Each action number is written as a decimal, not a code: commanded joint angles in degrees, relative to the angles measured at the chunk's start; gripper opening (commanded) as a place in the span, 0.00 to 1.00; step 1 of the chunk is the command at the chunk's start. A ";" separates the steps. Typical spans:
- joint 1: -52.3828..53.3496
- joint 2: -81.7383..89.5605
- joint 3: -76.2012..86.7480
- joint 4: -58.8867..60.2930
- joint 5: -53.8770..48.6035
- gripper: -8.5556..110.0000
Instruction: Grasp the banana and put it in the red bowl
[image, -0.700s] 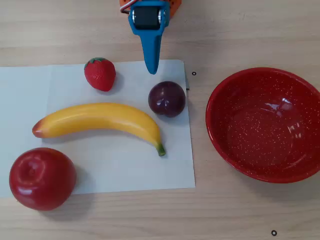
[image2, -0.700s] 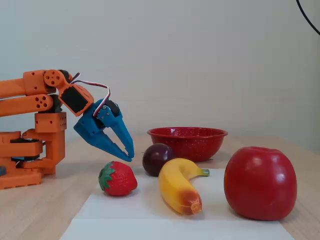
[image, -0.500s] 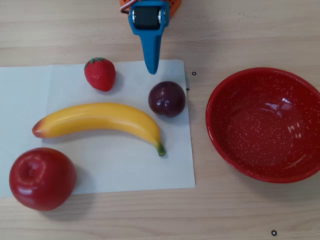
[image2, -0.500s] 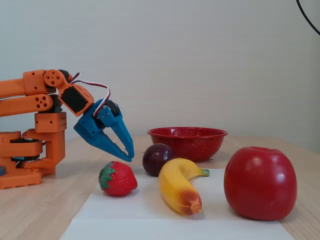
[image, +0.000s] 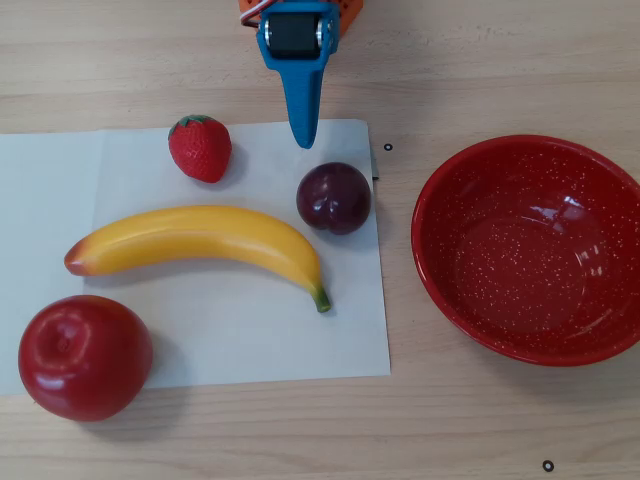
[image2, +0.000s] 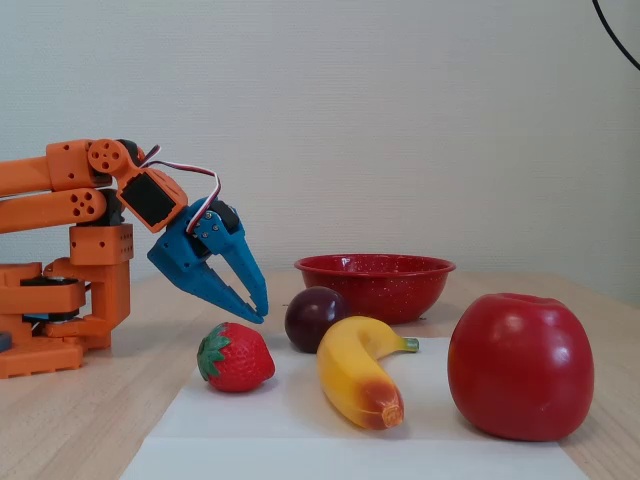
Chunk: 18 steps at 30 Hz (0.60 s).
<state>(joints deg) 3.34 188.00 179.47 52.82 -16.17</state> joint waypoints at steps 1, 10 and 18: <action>0.53 -0.53 -2.55 1.58 1.32 0.08; -1.23 -12.48 -16.61 5.62 3.16 0.08; -3.08 -25.75 -31.46 10.28 4.22 0.08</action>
<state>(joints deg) 0.70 164.18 156.80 61.70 -13.36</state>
